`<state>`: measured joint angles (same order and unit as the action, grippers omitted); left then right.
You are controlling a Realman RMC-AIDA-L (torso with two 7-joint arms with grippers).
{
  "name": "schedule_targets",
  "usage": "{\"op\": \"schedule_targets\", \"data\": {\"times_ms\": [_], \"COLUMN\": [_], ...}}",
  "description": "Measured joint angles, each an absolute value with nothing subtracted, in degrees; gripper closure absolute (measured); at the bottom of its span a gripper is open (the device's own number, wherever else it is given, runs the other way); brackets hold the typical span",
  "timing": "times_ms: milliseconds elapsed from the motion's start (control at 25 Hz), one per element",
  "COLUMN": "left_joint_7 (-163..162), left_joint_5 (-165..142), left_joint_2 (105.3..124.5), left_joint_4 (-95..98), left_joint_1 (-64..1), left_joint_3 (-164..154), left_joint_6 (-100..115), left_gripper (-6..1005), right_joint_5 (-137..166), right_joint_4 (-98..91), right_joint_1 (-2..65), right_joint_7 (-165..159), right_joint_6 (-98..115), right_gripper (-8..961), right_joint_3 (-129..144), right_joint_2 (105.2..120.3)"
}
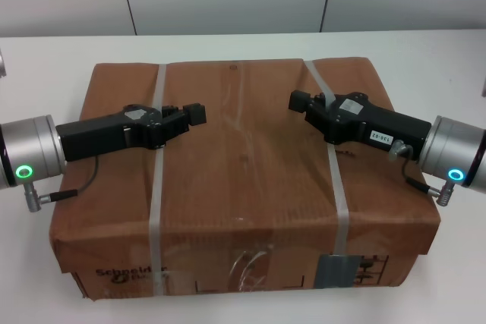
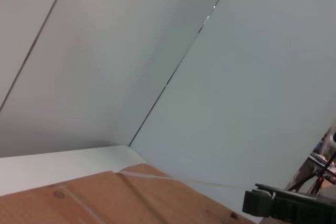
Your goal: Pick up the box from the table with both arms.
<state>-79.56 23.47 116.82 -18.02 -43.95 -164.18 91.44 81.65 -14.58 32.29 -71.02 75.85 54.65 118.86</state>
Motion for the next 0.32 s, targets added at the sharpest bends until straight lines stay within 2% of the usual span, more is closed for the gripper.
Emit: {"op": "schedule_targets", "data": {"times_ms": [320], "left_joint_7": [-79.4], "left_joint_5": [23.5], "left_joint_2": [116.81], "left_joint_4": [-17.8], "left_joint_1": [-43.9], "left_joint_3": [-164.2], "left_joint_6": [91.4], "left_gripper": [914], "right_joint_5": [81.6], "right_joint_4": [-14.6], "right_joint_1": [32.2], "right_joint_7": [-71.0], "right_joint_6": [75.8], "right_gripper": [942], "right_joint_3": [54.7], "right_joint_2": [118.82]}}
